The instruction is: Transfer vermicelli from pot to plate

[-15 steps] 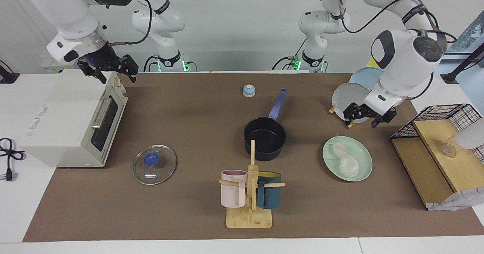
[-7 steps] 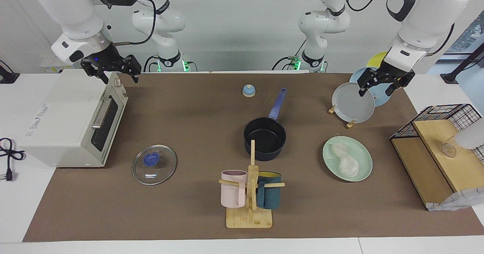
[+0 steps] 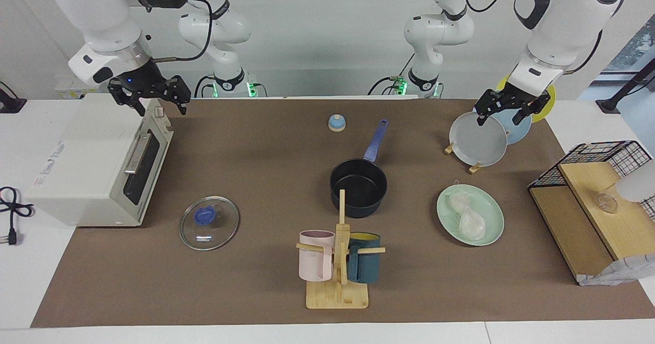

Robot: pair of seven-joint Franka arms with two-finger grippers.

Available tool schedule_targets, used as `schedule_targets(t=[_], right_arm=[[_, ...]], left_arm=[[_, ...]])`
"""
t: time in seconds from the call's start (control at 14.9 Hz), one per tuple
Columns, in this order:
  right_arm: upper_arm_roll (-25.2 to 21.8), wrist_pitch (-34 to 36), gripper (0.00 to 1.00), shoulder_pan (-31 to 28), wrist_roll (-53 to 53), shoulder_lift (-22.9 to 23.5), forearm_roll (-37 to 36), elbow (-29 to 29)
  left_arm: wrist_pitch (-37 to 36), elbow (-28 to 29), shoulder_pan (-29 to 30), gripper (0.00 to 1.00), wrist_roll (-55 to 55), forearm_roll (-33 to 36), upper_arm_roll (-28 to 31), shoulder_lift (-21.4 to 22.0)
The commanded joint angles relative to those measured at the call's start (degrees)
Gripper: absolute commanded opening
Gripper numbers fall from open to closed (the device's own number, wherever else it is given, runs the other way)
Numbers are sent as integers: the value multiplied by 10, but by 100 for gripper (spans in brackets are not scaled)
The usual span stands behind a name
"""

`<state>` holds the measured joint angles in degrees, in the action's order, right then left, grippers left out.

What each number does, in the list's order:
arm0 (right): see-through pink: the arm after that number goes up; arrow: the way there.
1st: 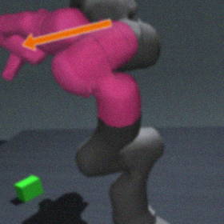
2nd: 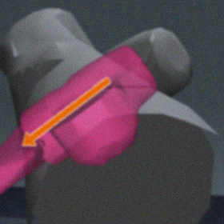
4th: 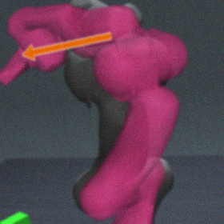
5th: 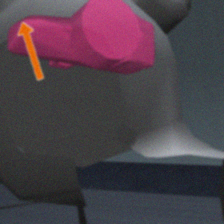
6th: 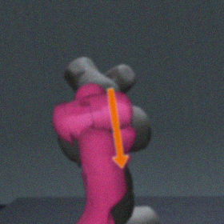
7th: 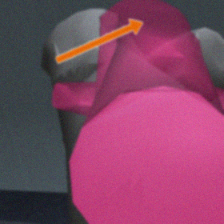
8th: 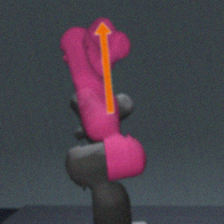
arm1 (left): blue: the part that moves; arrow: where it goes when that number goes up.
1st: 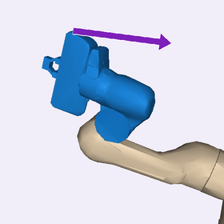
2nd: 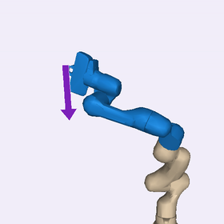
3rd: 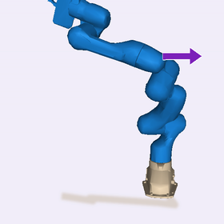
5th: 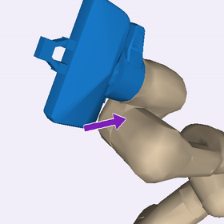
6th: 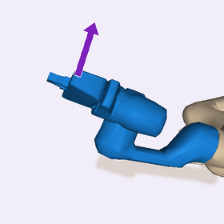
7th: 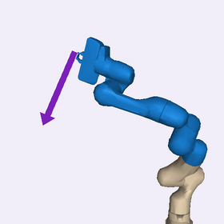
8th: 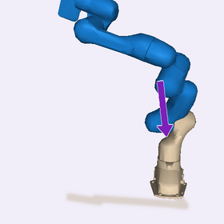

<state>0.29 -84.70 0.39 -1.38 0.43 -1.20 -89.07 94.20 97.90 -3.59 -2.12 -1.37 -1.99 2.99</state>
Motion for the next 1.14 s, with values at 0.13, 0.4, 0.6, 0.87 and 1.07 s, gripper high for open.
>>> schedule_targets(t=[0.13, 0.4, 0.6, 0.87, 1.07], right_arm=[[-1, 9, 100, -1, 9, -8, -1, 2], [-2, 2, 100, -3, 8, -9, -2, 2], [0, 2, 100, -3, 8, -9, -2, 2], [2, 2, 100, -3, 8, -10, -3, 2], [2, 3, 100, -3, 8, -9, -3, 2]], left_arm=[[-50, -28, -56, 100, -11, 12, 49, 4], [-77, -54, -53, 100, -9, 6, 45, -5], [-79, -54, -41, 100, -8, 5, 32, -5], [-76, -54, -22, 100, -11, 5, 11, -7], [-76, -54, -22, 100, -13, 5, 11, -7]])
